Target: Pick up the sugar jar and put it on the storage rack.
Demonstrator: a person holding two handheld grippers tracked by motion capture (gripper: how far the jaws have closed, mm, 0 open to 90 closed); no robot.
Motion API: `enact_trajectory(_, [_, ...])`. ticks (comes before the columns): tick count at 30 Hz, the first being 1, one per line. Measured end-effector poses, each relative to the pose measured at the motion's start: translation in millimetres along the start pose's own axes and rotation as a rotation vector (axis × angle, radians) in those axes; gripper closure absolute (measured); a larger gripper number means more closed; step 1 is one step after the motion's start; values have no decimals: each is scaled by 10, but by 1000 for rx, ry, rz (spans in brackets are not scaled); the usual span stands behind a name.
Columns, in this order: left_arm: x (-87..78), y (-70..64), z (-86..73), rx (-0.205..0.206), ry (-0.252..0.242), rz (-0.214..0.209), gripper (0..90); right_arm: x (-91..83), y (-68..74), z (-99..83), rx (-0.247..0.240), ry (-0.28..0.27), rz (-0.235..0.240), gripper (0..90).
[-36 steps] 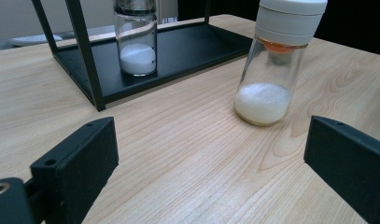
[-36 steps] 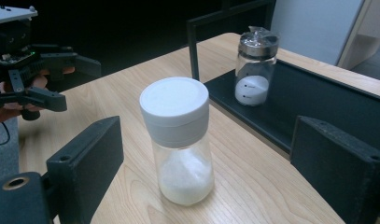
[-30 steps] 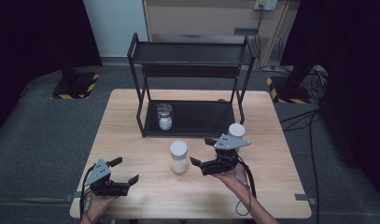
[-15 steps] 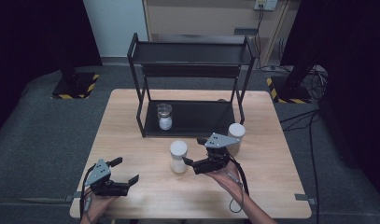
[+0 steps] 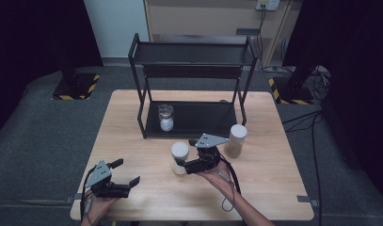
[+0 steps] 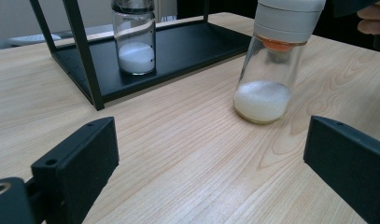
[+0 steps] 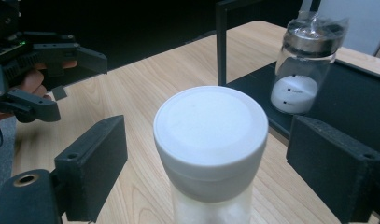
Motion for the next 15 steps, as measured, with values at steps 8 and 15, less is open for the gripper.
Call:
enact_trajectory(8, [-4,2,-1,0,0,0,23,159,-3,-40,4,12,6,171])
enact_trajectory(15, [-5,6,-2,-2,0,-2,23,234,9,-84,-22,16,-3,324])
Point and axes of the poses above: each handheld gripper's, and its own axes: x roughly forward along the jaws, z roughly out of its top, y roughly to its left, the point moved 10 cm from there along x, roughly forward along the jaws, and after that the axes turned 12 degrees about -x, right-handed, at the moved point
